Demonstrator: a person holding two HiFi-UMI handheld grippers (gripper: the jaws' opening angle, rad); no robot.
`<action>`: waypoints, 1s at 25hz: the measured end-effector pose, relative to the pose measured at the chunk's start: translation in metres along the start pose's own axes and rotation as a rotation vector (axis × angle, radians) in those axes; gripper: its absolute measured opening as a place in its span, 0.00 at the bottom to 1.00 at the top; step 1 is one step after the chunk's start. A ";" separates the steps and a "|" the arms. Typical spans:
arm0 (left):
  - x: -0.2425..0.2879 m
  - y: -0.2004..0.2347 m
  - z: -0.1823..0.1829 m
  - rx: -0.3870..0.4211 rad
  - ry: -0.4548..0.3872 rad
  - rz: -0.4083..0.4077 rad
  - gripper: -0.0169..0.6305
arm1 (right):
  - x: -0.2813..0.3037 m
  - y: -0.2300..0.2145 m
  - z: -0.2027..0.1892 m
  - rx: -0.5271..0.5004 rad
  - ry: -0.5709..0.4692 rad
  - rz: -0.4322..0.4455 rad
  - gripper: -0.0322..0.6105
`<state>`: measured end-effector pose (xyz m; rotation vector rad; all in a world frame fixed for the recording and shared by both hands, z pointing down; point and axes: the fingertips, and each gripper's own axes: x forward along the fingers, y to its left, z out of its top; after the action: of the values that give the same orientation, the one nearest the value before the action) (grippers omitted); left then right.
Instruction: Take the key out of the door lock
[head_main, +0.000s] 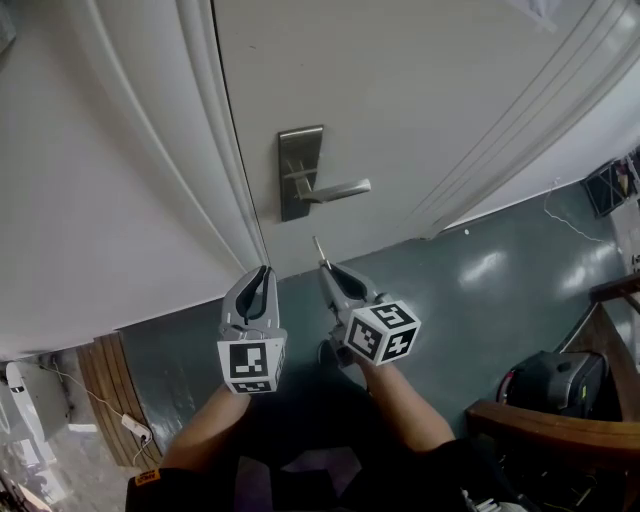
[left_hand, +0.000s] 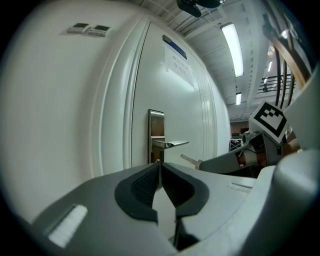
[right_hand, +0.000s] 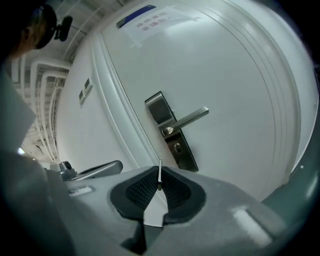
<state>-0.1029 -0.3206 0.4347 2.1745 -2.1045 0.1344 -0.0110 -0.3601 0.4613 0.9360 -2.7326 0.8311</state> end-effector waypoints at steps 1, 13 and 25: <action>-0.003 0.002 0.000 -0.002 -0.001 -0.008 0.08 | -0.004 0.002 -0.001 -0.027 -0.004 -0.028 0.07; -0.044 -0.010 -0.001 -0.031 -0.009 -0.217 0.05 | -0.070 0.043 -0.012 -0.171 -0.112 -0.291 0.07; -0.103 -0.053 0.020 -0.023 -0.044 -0.265 0.05 | -0.152 0.077 -0.018 -0.281 -0.198 -0.348 0.07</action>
<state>-0.0536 -0.2198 0.3996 2.4355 -1.8056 0.0393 0.0633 -0.2194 0.3964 1.4314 -2.6261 0.2988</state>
